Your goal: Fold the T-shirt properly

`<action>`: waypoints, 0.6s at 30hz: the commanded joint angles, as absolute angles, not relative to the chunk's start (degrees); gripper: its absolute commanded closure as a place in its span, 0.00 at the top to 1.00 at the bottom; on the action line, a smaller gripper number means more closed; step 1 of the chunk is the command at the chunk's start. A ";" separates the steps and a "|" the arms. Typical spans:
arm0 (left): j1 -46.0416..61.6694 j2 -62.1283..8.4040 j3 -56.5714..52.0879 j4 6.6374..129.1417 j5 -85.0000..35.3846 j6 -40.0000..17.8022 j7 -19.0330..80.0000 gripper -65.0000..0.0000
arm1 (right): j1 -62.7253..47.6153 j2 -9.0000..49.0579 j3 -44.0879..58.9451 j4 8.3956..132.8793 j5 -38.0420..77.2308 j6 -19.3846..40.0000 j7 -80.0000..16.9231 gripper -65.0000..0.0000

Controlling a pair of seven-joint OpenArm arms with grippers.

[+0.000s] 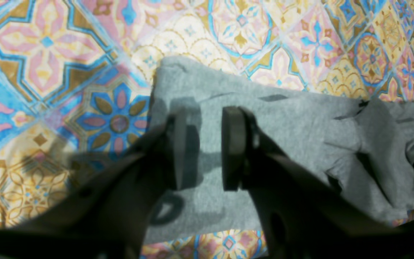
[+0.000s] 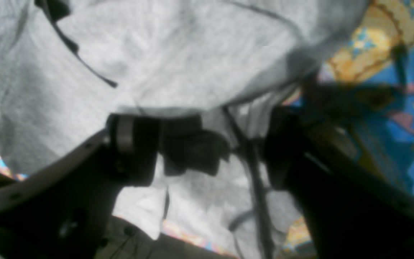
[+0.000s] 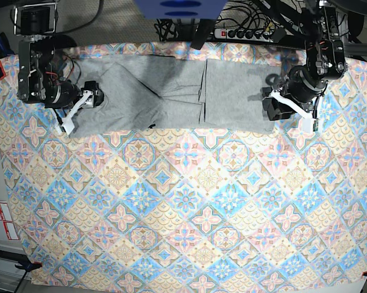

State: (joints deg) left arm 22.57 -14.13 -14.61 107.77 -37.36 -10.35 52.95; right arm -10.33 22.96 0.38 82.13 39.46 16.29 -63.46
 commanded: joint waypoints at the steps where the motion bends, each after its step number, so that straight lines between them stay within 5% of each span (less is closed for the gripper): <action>1: 22.37 -14.55 -14.90 108.70 -37.93 -10.59 52.00 0.26 | -10.33 23.52 0.40 82.68 40.66 16.92 -63.87 0.65; 10: 22.29 -14.55 -14.90 108.70 -37.93 -10.59 52.00 0.26 | -11.03 23.43 0.84 77.85 44.26 25.01 -63.52 0.25; 18: 22.20 -14.55 -15.08 108.70 -38.02 -10.68 51.82 0.26 | -11.03 23.43 3.82 83.91 49.19 25.01 -63.34 0.06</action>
